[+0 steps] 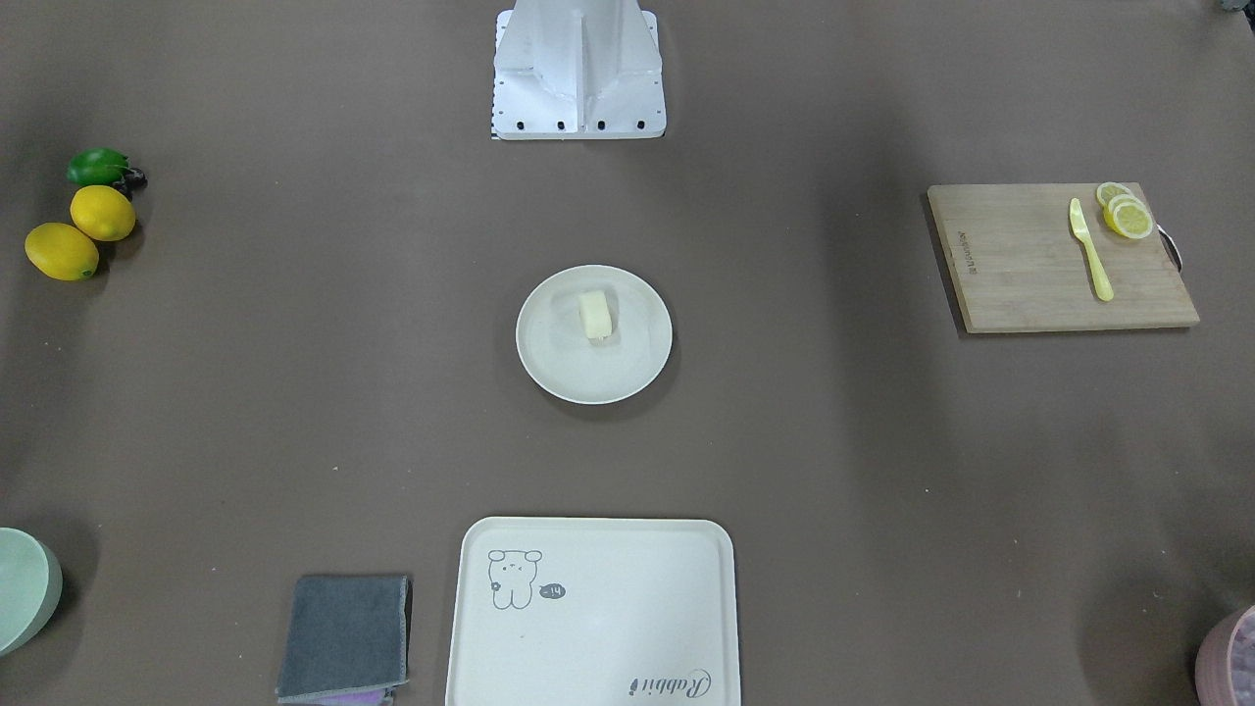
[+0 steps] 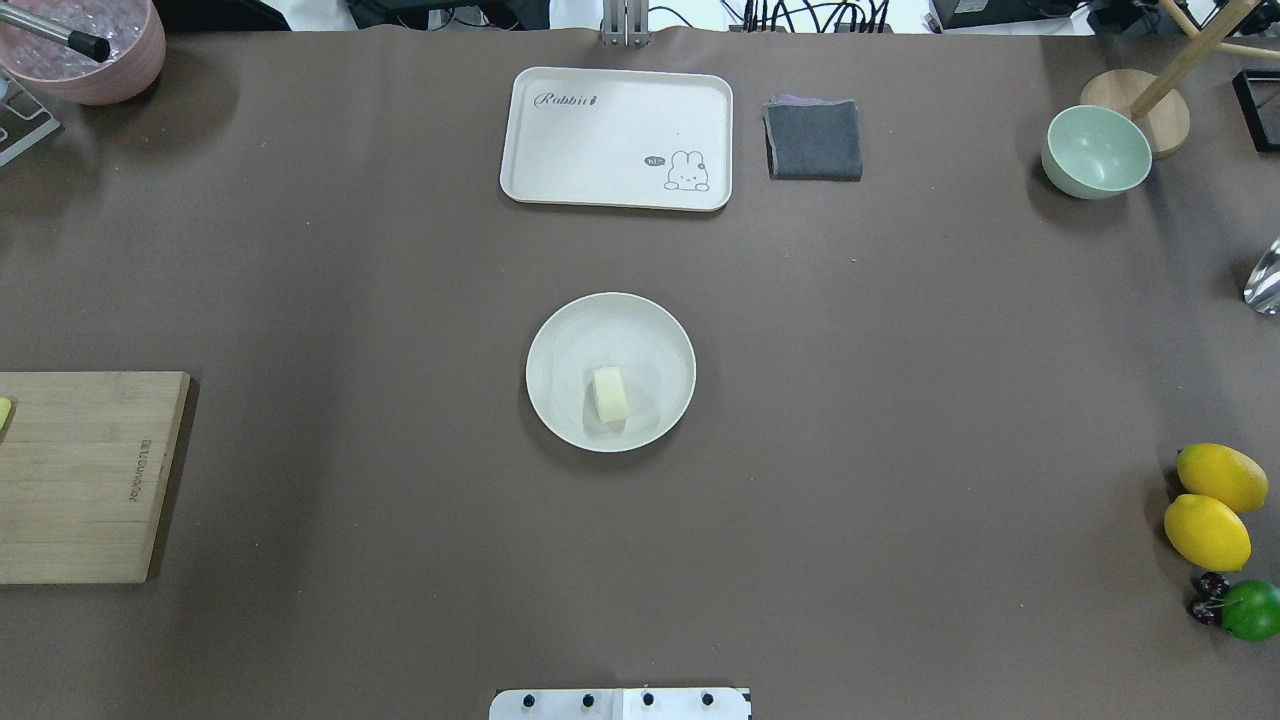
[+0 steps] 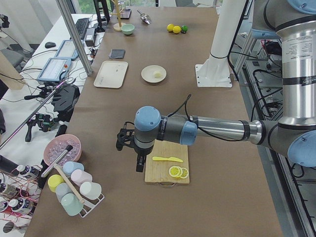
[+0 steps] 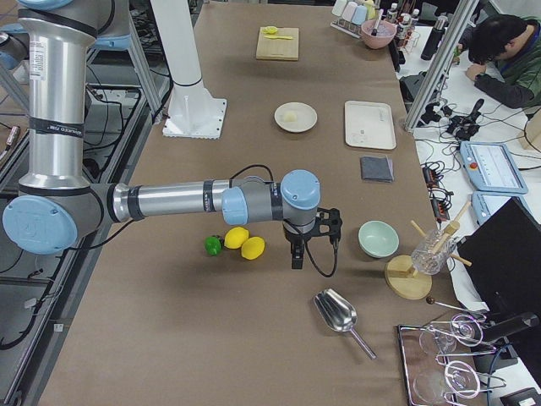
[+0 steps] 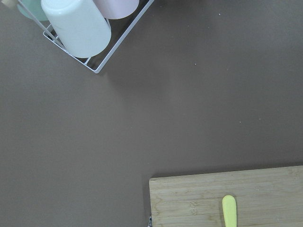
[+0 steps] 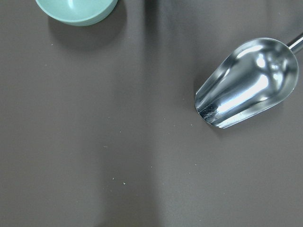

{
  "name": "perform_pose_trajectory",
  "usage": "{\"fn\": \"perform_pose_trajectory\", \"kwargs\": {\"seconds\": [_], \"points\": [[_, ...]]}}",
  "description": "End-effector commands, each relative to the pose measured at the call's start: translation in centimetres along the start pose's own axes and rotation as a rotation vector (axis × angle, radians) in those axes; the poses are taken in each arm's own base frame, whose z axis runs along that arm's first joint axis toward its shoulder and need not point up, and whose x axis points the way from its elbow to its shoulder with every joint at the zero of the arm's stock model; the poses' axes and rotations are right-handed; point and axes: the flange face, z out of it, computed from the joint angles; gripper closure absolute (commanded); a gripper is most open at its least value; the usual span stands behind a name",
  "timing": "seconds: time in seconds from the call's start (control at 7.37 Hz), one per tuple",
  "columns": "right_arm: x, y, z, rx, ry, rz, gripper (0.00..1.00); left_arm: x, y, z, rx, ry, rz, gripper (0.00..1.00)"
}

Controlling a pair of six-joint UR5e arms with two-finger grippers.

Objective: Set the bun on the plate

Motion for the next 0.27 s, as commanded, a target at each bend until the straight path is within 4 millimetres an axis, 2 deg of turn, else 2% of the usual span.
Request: {"fn": "perform_pose_trajectory", "kwargs": {"seconds": [0.0, 0.14], "points": [[0.24, 0.18, -0.06, 0.001, 0.003, 0.005, 0.0, -0.01, 0.0, 0.01, 0.0, 0.0, 0.0, 0.02], [0.14, 0.1, -0.06, 0.002, 0.004, 0.002, 0.0, 0.11, -0.03, -0.1, 0.002, 0.002, 0.002, 0.02]]}}
